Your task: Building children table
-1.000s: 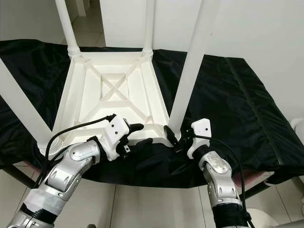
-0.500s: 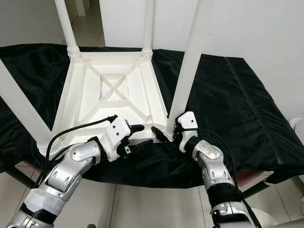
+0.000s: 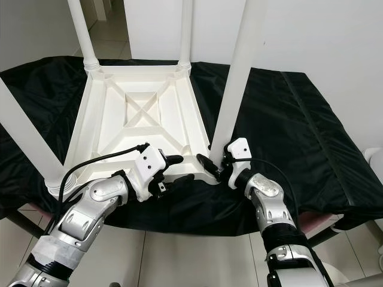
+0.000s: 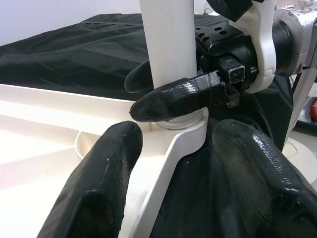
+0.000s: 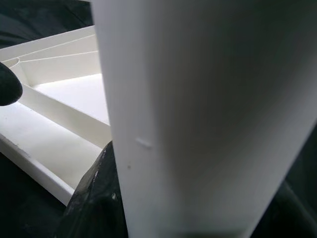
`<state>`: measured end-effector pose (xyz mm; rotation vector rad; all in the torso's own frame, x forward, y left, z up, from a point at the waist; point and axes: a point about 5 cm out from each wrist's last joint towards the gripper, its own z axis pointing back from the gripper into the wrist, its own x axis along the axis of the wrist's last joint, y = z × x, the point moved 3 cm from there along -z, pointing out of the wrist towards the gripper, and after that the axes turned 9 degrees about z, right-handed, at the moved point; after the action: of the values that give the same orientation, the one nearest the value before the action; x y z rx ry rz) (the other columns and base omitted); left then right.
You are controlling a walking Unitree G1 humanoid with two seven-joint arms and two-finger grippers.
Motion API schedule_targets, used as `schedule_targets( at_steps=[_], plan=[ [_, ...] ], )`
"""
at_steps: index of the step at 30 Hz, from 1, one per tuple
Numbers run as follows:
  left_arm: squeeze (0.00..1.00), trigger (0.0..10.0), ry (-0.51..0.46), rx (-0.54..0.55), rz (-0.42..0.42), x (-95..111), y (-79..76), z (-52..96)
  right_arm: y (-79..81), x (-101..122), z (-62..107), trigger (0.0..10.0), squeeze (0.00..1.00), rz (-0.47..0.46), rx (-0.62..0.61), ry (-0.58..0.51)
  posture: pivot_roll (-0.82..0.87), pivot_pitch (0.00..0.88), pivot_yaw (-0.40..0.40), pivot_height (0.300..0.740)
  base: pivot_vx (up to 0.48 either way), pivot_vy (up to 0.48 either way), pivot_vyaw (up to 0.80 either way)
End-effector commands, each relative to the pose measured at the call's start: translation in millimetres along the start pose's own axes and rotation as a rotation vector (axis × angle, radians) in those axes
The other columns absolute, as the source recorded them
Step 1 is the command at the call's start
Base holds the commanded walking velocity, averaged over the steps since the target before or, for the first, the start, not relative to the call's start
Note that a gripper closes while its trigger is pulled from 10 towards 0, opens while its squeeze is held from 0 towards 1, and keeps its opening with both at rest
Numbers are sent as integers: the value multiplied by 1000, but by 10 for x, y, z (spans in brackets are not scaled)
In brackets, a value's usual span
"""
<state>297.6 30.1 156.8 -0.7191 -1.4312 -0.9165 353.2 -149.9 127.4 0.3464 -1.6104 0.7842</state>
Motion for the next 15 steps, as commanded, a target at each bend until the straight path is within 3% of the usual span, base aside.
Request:
schedule_targets(
  at_steps=[1,11,15],
  plan=[
    [0,10000,3,2,-14,-3,5,-13,19,-79,21,10000,0,-9,5,34,20,48,-35,740,0,0,0],
    [0,10000,13,9,-29,-25,11,-14,46,45,-35,10000,0,-27,-102,-18,11,49,-39,740,0,0,0],
    [0,10000,24,8,-35,-55,-2,-9,126,99,-54,10000,0,-8,-161,-19,11,55,-41,740,0,0,0]
  ],
)
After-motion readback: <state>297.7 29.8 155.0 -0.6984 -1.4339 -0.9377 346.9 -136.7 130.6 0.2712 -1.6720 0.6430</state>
